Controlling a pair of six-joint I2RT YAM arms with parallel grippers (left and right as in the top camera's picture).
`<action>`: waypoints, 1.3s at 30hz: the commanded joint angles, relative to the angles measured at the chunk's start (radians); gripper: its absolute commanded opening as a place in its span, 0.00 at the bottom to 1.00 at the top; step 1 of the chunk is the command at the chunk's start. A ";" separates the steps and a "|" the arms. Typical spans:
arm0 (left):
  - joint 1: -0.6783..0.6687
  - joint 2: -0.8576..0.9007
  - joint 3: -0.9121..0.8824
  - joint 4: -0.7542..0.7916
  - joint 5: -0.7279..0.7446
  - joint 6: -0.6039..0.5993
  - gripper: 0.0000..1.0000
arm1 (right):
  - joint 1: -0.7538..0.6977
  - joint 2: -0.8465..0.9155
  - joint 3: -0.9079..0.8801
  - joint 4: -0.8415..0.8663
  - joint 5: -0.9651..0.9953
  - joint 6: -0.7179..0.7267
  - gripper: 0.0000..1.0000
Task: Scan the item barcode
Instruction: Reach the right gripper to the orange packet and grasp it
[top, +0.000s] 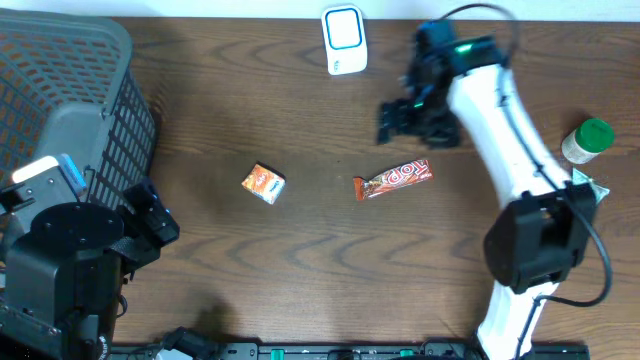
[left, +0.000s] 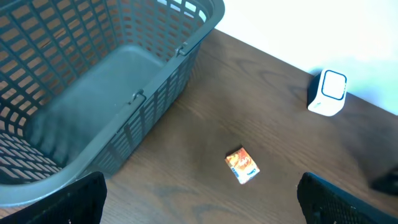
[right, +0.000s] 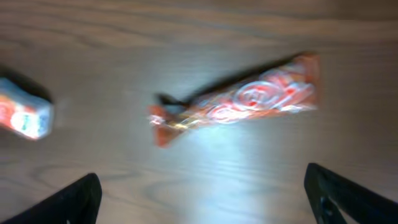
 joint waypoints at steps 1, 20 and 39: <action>0.005 0.003 0.006 -0.003 -0.010 -0.005 0.98 | 0.086 -0.005 -0.029 0.071 -0.100 0.192 0.99; 0.005 0.003 0.006 -0.003 -0.010 -0.005 0.98 | 0.494 0.108 -0.026 0.544 -0.069 0.675 0.99; 0.005 0.003 0.006 -0.003 -0.010 -0.005 0.98 | 0.482 0.248 -0.021 0.616 0.024 0.930 0.98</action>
